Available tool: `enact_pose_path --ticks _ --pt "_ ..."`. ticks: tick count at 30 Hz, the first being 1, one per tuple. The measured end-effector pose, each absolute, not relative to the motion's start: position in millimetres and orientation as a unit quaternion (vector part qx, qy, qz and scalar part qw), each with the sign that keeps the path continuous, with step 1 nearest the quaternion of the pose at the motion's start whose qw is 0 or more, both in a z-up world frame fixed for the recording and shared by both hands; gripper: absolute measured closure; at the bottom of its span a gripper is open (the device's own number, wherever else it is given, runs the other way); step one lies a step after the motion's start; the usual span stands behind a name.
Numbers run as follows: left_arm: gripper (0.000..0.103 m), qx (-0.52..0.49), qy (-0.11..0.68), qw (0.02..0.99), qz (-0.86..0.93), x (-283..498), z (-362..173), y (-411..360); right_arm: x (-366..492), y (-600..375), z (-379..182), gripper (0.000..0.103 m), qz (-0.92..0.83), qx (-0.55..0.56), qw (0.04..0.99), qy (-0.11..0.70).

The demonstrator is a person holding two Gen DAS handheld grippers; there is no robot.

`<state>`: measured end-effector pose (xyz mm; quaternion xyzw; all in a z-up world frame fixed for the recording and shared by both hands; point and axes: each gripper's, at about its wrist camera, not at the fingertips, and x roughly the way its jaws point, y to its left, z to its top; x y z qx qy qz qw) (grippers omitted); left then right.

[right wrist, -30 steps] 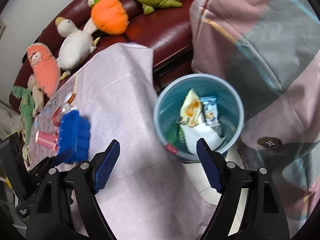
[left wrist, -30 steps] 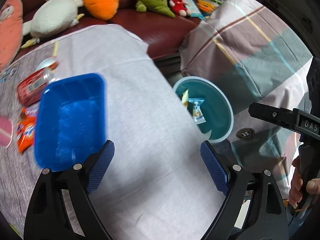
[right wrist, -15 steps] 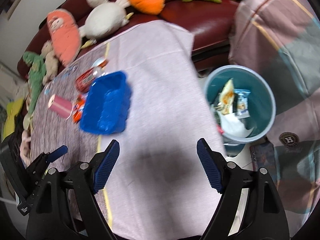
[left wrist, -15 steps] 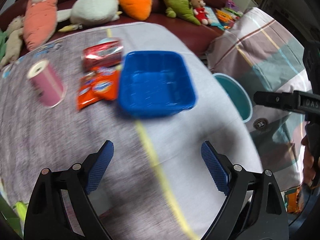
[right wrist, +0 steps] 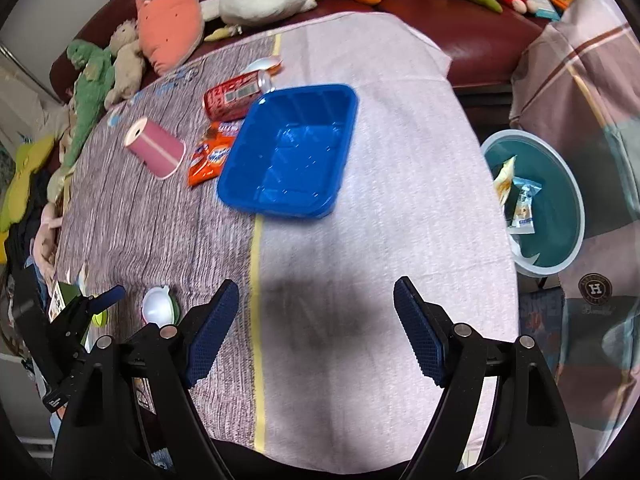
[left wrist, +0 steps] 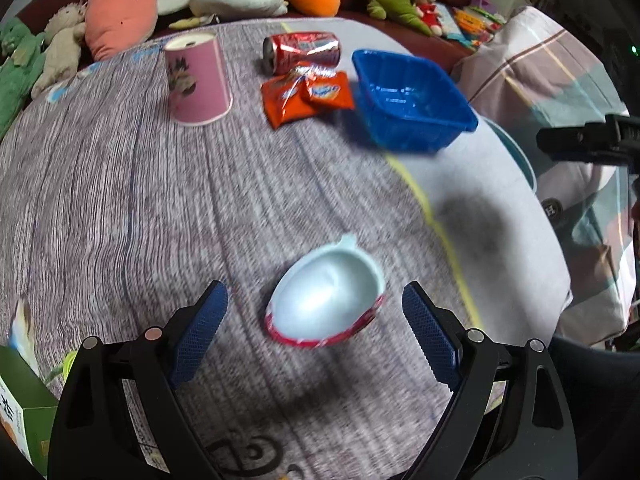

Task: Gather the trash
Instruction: 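Move left tool to the white red-rimmed oval cup and grasp it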

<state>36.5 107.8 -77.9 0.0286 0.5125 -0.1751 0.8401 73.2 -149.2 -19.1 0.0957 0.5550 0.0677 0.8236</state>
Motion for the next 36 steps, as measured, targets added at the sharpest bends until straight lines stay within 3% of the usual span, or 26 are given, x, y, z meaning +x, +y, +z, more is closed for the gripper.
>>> enact_pose_path --ticks 17,18,19,20,36 --pt "0.015 0.083 0.508 0.834 -0.197 44 -103 96 83 -129 -47 0.027 0.063 0.094 0.804 0.584" --pt "0.026 0.084 0.507 0.834 -0.199 44 -104 95 84 -128 -48 0.027 0.062 0.094 0.803 0.585" --pt "0.049 0.085 0.510 0.832 -0.200 46 -107 93 85 -128 -50 0.027 0.062 0.094 0.803 0.586" --pt "0.058 0.083 0.514 0.830 -0.198 48 -108 92 86 -128 -51 0.027 0.063 0.094 0.802 0.586" --pt "0.058 -0.039 0.508 0.843 -0.171 107 -84 100 167 -171 -40 0.027 0.031 0.118 0.831 0.543"
